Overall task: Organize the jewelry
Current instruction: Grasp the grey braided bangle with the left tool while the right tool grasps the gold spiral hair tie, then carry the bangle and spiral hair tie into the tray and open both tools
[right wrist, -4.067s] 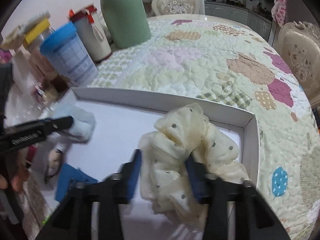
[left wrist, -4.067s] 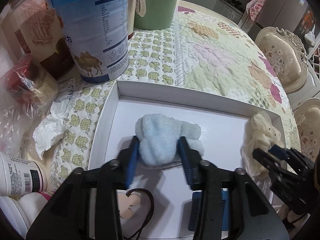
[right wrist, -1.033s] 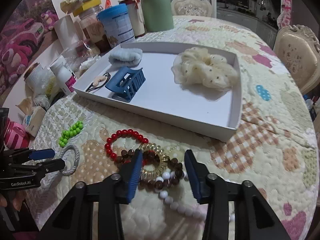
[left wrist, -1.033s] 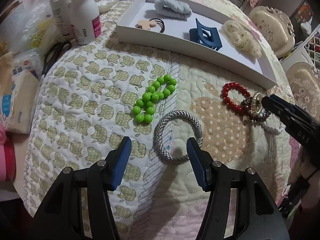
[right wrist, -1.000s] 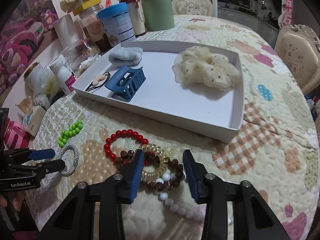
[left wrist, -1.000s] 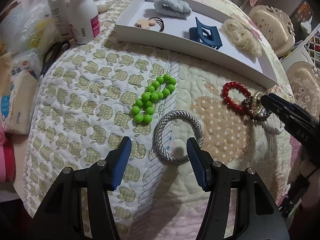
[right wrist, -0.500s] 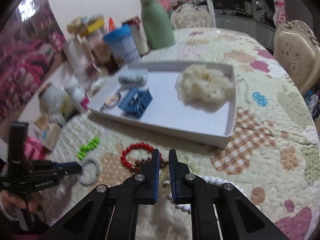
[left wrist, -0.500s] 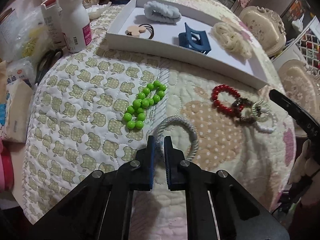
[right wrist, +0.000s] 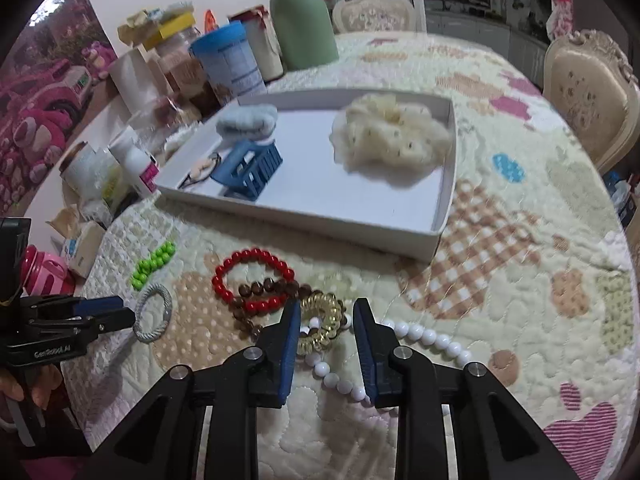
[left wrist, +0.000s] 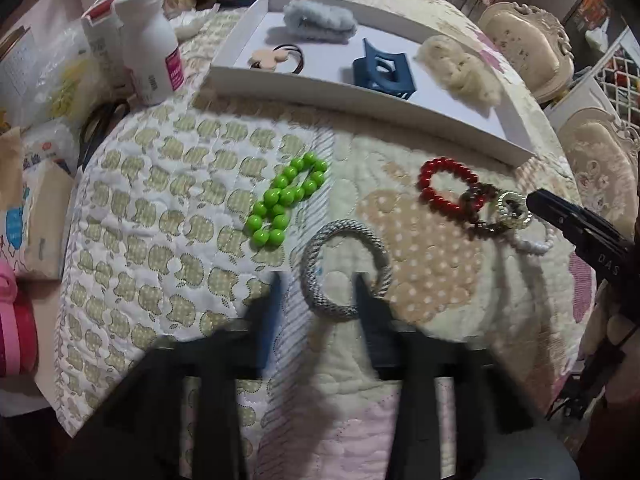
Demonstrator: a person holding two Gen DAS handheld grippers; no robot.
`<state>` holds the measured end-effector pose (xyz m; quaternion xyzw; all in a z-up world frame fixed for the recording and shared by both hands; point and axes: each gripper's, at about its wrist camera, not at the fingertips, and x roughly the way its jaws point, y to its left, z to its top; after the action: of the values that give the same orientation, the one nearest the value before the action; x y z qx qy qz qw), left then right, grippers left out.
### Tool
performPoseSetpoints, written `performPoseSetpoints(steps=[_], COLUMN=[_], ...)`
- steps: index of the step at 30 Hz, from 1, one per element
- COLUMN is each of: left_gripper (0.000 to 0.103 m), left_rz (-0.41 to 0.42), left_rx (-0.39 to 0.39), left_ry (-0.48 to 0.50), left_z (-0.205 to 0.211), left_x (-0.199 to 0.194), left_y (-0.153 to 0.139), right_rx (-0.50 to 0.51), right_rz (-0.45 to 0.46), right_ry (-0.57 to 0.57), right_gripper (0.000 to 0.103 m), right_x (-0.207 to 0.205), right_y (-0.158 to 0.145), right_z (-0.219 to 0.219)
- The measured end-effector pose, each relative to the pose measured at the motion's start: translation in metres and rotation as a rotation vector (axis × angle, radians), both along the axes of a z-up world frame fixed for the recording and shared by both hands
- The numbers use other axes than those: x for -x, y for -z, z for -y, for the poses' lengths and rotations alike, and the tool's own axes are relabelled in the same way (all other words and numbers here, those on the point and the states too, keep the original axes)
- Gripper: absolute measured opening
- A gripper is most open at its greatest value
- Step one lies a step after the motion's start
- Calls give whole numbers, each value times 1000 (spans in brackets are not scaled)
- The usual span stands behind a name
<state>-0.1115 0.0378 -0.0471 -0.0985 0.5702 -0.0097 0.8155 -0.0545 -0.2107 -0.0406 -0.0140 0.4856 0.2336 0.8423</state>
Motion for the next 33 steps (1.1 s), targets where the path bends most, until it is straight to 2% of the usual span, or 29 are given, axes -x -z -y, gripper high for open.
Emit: performPoseSetpoints(steps=[5,7,8,9,10,12,20,26,33], left_gripper=[43,43,39,15,6,6,6,6,6], left_rz=[-16,17,23,33,32,24,35,107,176], left_rx=[-11,-41,-51,-62,-64,-17,35,37,13], left_ry=[-20,1,11,16,17,24,24,40,20], left_z=[0,5,8,9,9,5,-1,6,-1], left_x=[-6,-7,-7,-8,-8,-9,-2,-5,-33], left_y=[12,11,12,11,11,11,-6,-38,-65], right_rx=[-21,-30,-35,-46,-59,-80,-183,-191,-176], right_rz=[-39,-27,-24,-15,-5,17,75,90,120], right_ry=[13,17,20,23,23,27,74,94,85], right_gripper=[25,10,10,9,9,9,9,9,9], right_x=[-4,-2,-1,1,4,9,25,24,16], right_y=[10,10,8,6,2,-7,-38,-47,-62], right_z=[-1,-1,-1,1,2,6,25,31,23])
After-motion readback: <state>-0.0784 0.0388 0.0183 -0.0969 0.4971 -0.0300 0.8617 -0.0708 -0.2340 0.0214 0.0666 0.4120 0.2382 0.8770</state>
